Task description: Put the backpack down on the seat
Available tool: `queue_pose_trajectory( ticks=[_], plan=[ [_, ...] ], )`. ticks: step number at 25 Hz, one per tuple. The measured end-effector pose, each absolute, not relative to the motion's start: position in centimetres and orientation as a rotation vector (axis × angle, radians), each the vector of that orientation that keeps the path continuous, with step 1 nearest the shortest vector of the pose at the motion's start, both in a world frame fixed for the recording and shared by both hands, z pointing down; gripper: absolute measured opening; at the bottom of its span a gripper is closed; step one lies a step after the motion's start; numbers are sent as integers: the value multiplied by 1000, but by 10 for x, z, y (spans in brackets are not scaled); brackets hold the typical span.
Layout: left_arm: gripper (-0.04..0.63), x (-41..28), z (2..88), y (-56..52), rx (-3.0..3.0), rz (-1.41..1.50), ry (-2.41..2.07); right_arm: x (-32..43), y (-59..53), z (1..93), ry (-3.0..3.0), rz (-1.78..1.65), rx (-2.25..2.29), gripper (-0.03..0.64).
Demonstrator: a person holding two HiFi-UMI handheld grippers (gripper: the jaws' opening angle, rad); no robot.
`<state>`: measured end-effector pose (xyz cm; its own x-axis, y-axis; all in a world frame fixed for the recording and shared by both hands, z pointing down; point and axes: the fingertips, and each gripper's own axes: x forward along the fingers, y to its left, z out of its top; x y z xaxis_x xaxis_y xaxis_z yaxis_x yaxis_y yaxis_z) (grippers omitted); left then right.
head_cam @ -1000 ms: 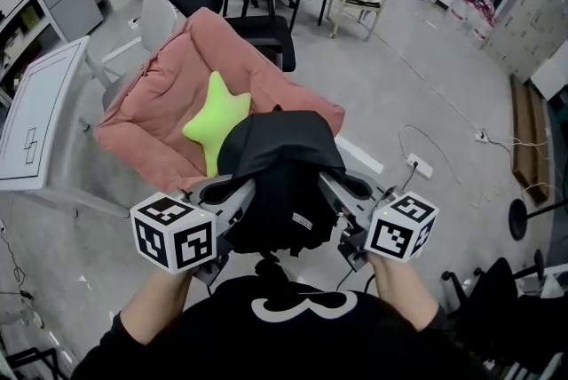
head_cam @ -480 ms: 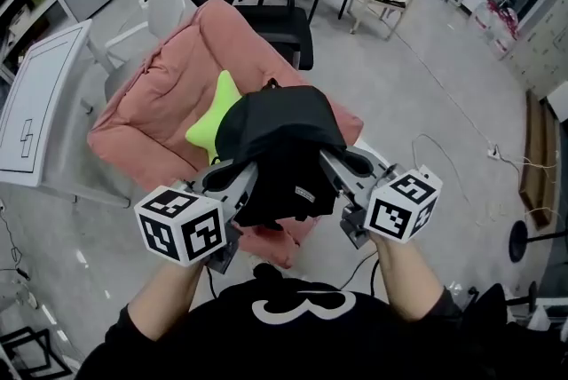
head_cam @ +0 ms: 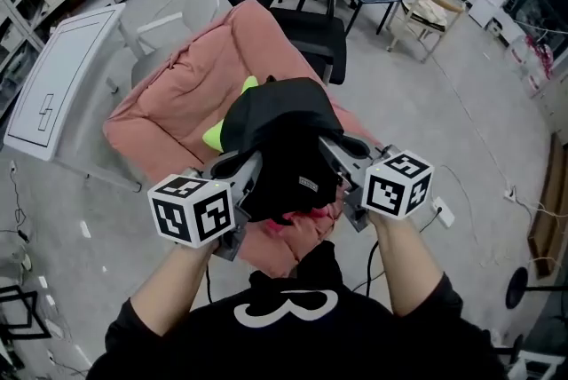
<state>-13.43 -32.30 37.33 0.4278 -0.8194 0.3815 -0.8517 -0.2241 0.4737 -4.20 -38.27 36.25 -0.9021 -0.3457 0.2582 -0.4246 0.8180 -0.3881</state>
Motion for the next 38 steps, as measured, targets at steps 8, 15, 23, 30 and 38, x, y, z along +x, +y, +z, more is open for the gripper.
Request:
queue_pose_trajectory(
  ticks=[8, 15, 23, 30, 38],
  plan=[
    [14, -152, 406, -355, 1889, 20, -1591, -72, -432, 391, -2777, 632, 315, 15],
    [14, -164, 451, -376, 1722, 28, -1702, -92, -459, 437, -2703, 623, 108, 15],
    [15, -177, 509, -392, 1608, 38, -1771, -109, -479, 497, -2641, 636, -46, 15],
    [15, -190, 538, -402, 1510, -29, -1805, -126, -494, 535, -2587, 654, -90, 16],
    [56, -207, 542, -403, 1463, -65, -1850, -140, -501, 542, -2587, 669, -88, 37]
  ],
)
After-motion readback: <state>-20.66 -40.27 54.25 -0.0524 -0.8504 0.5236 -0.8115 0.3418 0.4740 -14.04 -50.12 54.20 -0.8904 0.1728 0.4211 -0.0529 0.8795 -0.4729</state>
